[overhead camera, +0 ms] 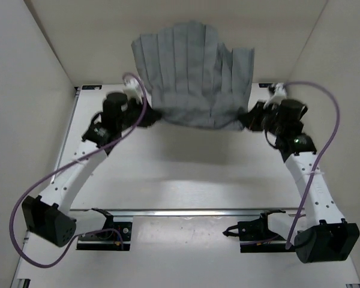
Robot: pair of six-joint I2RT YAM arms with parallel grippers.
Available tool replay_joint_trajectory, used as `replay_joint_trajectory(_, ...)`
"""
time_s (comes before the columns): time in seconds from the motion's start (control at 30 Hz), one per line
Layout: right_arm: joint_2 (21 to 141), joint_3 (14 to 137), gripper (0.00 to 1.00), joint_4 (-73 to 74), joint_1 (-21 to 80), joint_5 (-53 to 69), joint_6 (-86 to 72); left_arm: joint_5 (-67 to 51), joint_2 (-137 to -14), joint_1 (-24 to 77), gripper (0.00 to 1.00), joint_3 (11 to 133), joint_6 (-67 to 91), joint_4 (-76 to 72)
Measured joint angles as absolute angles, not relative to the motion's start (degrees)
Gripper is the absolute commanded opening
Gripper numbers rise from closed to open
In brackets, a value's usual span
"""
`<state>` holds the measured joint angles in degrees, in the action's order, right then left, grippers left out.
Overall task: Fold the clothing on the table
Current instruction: Fold the skirt
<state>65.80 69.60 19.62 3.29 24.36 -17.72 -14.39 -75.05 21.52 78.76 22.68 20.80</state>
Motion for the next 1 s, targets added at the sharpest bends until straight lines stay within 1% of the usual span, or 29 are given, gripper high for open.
replay_joint_trajectory(0.07,60.97,58.28,0.00,20.82,3.44,23.57,-17.80,-12.95,-70.17,24.56,0.00,66.04,23.55,20.49)
replay_joint_trajectory(0.17,58.15,44.07,0.00,25.93,5.43,23.38,-19.55,-11.88,-65.56,28.51,0.00,48.25,26.83,23.64)
replay_joint_trajectory(0.27,52.99,35.73,0.00,32.27,8.38,25.69,-22.46,-13.43,-59.11,30.37,0.00,37.32,31.53,29.45)
replay_joint_trajectory(0.37,50.11,35.38,0.00,33.91,8.12,28.32,-24.03,-15.31,-51.27,28.27,0.00,36.21,34.59,31.07)
replay_joint_trajectory(0.43,52.05,36.62,0.00,32.27,6.79,30.00,-24.23,-16.71,-50.65,25.26,0.00,38.59,35.09,29.17)
replay_joint_trajectory(0.5,56.10,38.28,0.00,29.67,5.21,31.55,-24.25,-18.39,-54.81,22.65,0.00,41.45,34.96,25.93)
replay_joint_trajectory(0.57,61.84,40.27,0.00,26.59,4.23,31.97,-24.18,-18.92,-62.46,21.12,0.00,44.14,34.33,22.68)
replay_joint_trajectory(0.6,65.04,41.12,0.00,25.47,3.97,31.90,-24.12,-18.96,-67.11,20.69,0.04,45.47,33.82,21.69)
replay_joint_trajectory(0.63,68.64,41.80,0.02,24.34,3.86,31.66,-24.08,-19.05,-72.42,20.27,0.12,47.07,33.36,21.02)
replay_joint_trajectory(0.67,72.01,42.54,0.10,23.90,3.73,31.70,-24.12,-19.22,-77.73,19.81,0.29,48.88,32.86,20.78)
replay_joint_trajectory(0.7,74.85,43.22,0.25,23.40,3.66,31.83,-24.27,-19.33,-82.63,19.38,0.46,50.68,32.12,20.84)
replay_joint_trajectory(0.73,77.76,43.94,0.41,22.76,3.66,31.44,-24.29,-19.05,-86.85,18.96,0.53,52.42,31.16,20.93)
replay_joint_trajectory(0.77,80.16,44.62,0.47,22.31,3.55,31.03,-24.62,-18.74,-90.80,18.28,0.70,54.30,30.70,21.04)
replay_joint_trajectory(0.8,82.32,45.54,0.69,21.82,3.42,30.65,-24.86,-18.57,-94.11,17.52,0.94,56.16,30.06,21.43)
replay_joint_trajectory(0.83,83.94,46.39,0.89,21.10,3.16,30.72,-25.45,-18.50,-96.23,16.93,0.98,57.76,29.30,21.91)
replay_joint_trajectory(0.87,85.08,47.11,0.93,20.03,2.85,30.76,-26.26,-18.37,-98.24,16.40,0.98,59.68,29.21,22.48)
replay_joint_trajectory(0.9,85.80,47.88,0.94,19.07,2.57,30.81,-26.50,-18.06,-99.66,15.97,0.99,61.73,28.95,23.00)
replay_joint_trajectory(1.0,86.24,51.03,0.94,17.47,1.56,30.24,-26.76,-17.30,-100.47,15.00,0.99,66.46,27.55,23.38)
